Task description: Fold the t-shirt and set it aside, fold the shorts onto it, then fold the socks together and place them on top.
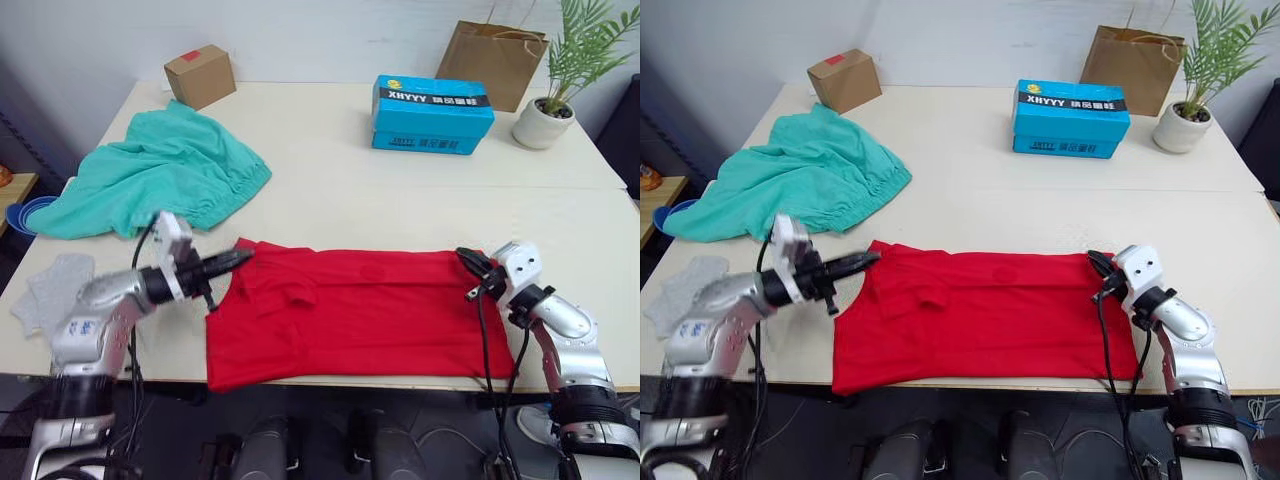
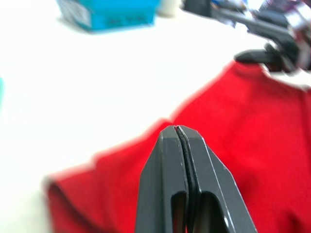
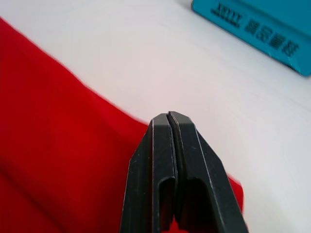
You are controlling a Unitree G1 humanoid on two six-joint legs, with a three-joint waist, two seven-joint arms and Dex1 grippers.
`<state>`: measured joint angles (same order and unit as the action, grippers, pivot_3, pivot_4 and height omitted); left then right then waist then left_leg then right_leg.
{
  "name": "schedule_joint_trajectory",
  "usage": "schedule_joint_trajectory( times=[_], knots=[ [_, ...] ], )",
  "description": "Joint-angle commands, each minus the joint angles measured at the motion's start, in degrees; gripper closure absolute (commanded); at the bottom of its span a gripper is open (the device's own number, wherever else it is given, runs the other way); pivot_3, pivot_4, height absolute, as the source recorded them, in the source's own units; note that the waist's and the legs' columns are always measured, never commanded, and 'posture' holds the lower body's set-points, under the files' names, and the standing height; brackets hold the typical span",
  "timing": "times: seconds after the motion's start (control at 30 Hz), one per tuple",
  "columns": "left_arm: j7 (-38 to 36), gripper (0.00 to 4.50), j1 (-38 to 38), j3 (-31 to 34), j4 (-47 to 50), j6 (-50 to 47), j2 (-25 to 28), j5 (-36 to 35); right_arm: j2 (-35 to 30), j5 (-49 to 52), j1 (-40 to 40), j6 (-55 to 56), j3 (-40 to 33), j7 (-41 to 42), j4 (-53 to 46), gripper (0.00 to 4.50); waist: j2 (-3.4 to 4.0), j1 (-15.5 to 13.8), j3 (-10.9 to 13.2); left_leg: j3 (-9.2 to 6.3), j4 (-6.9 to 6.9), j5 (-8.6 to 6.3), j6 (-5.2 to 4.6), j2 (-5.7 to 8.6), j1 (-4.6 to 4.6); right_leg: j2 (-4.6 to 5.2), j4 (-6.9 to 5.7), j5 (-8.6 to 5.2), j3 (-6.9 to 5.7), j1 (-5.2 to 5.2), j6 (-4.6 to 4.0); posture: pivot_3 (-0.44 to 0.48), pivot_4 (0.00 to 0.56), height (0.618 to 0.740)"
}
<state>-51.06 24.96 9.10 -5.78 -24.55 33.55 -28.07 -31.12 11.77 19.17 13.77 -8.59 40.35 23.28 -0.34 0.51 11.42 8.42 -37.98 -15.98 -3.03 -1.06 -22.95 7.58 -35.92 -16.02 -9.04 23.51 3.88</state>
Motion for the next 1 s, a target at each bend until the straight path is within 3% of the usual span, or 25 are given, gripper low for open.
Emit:
schedule_joint_trajectory(
  times=[0.03,0.2,0.3,0.53,0.73,1.0],
  knots=[
    [3.1,4.48,2.9,-4.0,-6.2,3.0,-1.8,5.9,1.6,-1.1,0.8,-0.4,1.4,-1.6,-2.4,4.50,0.00,-0.1,0.0,0.02,0.01,0.00,0.00,0.00,0.00,-0.01,0.00,0.00,0.00,0.01,0.00,0.000,0.150,0.740],
    [6.3,4.48,5.4,-6.5,-13.9,6.9,-5.8,10.6,3.4,-3.5,0.8,0.5,3.8,-2.5,-1.9,4.50,0.00,-0.1,0.0,0.05,0.01,0.03,-0.02,0.00,-0.13,-0.07,-0.06,0.01,-0.02,0.07,0.01,0.000,0.150,0.740],
    [11.7,4.48,6.4,-5.6,-18.5,9.6,-7.3,13.3,3.0,-4.0,0.9,1.0,2.5,-4.2,1.0,4.50,0.00,-0.1,0.0,0.05,0.00,0.04,-0.02,0.00,-0.11,-0.06,0.00,0.00,-0.01,0.07,0.01,0.000,0.150,0.740],
    [19.5,4.48,7.2,-1.8,-24.8,19.7,-9.2,15.0,-2.4,-4.7,0.5,5.7,-1.8,-6.6,11.7,4.50,-0.04,-0.3,0.0,0.04,0.00,0.05,-0.03,0.02,0.02,0.02,0.03,0.01,0.00,-0.03,0.02,0.000,0.150,0.740],
    [17.2,4.48,7.3,0.7,-24.3,25.6,-10.2,12.5,-4.5,-2.9,1.8,7.7,-5.9,-9.6,17.6,4.50,-0.06,-0.2,0.0,0.04,0.00,0.06,-0.03,0.01,0.02,0.02,0.03,0.01,-0.02,-0.02,0.02,0.000,0.150,0.740],
    [1.6,4.48,-1.1,-1.7,-3.5,17.3,-6.7,3.5,-3.2,6.3,-1.8,3.2,-6.6,0.3,2.6,4.50,-0.02,0.1,0.0,0.04,0.02,0.05,-0.02,-0.02,-0.03,-0.02,0.06,0.01,0.00,0.01,0.02,0.000,0.150,0.740]
  ],
)
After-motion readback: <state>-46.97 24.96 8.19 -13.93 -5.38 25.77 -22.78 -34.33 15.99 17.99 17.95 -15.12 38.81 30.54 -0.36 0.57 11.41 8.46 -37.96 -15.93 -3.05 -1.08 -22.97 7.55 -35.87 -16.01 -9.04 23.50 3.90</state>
